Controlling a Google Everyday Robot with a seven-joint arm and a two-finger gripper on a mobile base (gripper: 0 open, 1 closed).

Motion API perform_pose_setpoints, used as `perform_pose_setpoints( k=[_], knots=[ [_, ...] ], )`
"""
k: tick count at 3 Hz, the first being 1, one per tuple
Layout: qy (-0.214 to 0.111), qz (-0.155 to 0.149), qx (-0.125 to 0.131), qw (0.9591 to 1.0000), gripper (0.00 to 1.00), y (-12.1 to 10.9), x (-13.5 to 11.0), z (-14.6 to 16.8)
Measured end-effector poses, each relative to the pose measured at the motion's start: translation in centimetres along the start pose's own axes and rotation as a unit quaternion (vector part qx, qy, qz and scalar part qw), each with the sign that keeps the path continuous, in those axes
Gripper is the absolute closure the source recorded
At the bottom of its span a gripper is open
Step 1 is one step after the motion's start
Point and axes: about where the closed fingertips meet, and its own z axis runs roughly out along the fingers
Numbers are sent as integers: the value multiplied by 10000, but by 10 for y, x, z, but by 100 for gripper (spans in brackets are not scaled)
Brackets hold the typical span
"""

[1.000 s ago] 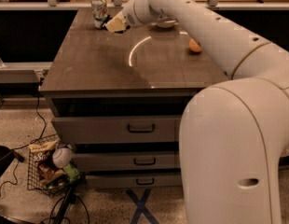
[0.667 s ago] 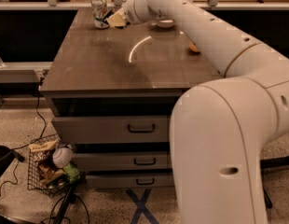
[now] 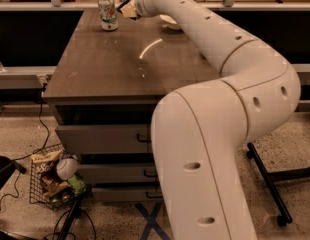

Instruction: Move rxbar blueberry near 7up can

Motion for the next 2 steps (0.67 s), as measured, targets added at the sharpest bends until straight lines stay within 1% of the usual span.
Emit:
perform_pose_setpoints(
  k=[1, 2],
  knots=[
    [130, 142, 226, 9996, 100, -11, 6, 10],
    [134, 317, 235, 9991, 100, -10, 12, 25]
  ],
)
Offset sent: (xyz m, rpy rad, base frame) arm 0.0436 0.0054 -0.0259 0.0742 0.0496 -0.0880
